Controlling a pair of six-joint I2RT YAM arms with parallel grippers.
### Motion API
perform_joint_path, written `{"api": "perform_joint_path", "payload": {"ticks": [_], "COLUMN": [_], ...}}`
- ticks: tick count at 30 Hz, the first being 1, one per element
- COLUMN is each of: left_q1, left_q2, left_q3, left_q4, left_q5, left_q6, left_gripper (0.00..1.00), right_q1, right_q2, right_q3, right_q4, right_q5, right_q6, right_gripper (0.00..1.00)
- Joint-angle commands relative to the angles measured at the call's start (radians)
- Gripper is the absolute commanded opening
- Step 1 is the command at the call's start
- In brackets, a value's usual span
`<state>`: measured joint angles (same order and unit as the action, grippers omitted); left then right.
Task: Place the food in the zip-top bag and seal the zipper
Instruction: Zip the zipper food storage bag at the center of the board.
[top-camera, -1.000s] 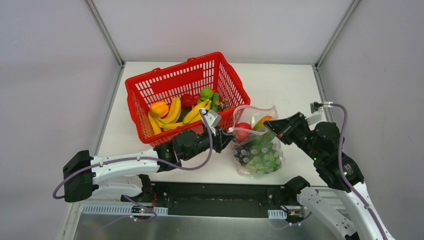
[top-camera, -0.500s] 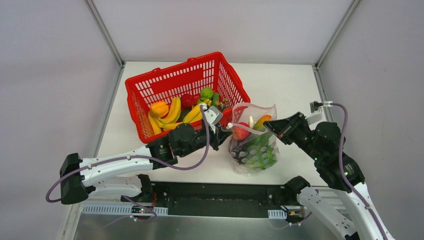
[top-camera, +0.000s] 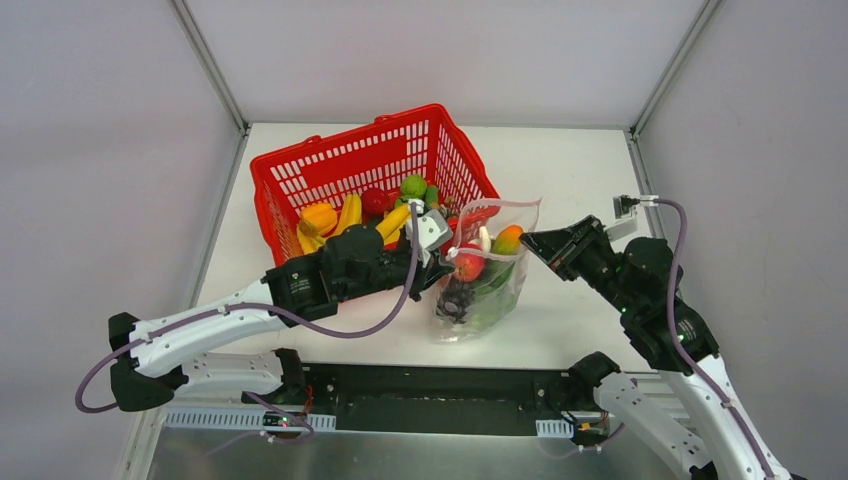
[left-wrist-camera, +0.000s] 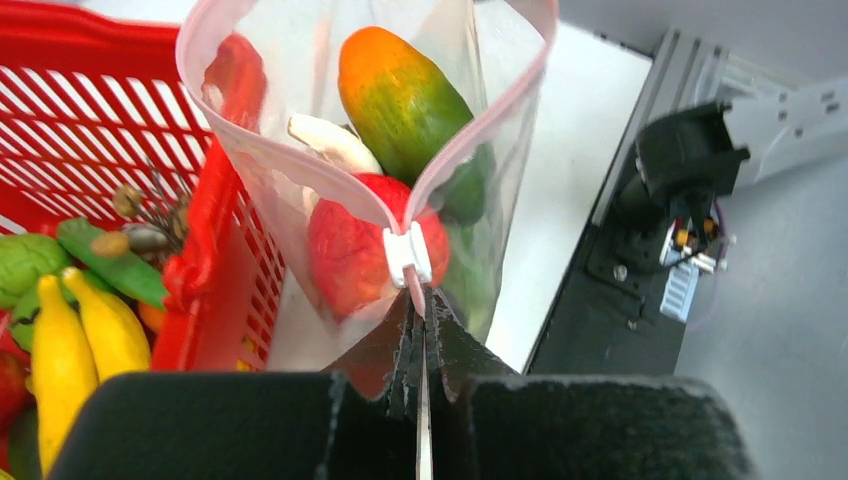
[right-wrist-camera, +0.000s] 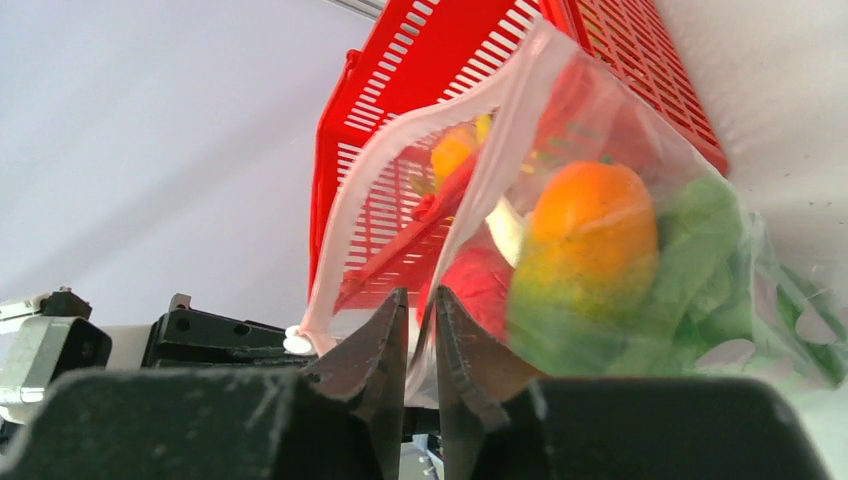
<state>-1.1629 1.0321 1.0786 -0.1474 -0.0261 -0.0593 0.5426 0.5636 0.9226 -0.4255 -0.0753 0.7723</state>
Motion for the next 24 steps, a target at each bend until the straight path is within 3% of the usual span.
{"api": "perform_joint_path", "payload": {"ticks": [1,7,15,19,24], "left_q1": [0.008,0.014,0.014,0.024,0.095], "left_q2": [-0.037,-0.062,-0.054,-0.049,-0.029], "left_q3": [-0.050,-0.084,-0.045,-0.013,0.044], "left_q4": [0.016,0.042,0.028,0.001,-0.032], "left_q5": [0.045,0.077,0.111,0.142,0.265], "left_q6": [0.027,0.050,0.095,0.136,0.179], "left_gripper": [0.00,0.00,0.00,0.00,0.00], "right_q1": [-0.001,-0.003,-0.003,-0.001,-0.002], "right_q2": [-0.032,-0.024,-0.001,0.088,0.181], "right_q3": [-0.005,0.080,0.164,0.202,0.226], "right_q4": [0.048,-0.074,-0.006,0.107,0.084], "right_q5": [0.005,0.037,-0.023,-0.216,-0.627], "right_q6": [-0.051,-0.248,-0.455,-0.616,-1.160], "right_gripper": [0.22,0.41,0.45,0.46,0.67]}}
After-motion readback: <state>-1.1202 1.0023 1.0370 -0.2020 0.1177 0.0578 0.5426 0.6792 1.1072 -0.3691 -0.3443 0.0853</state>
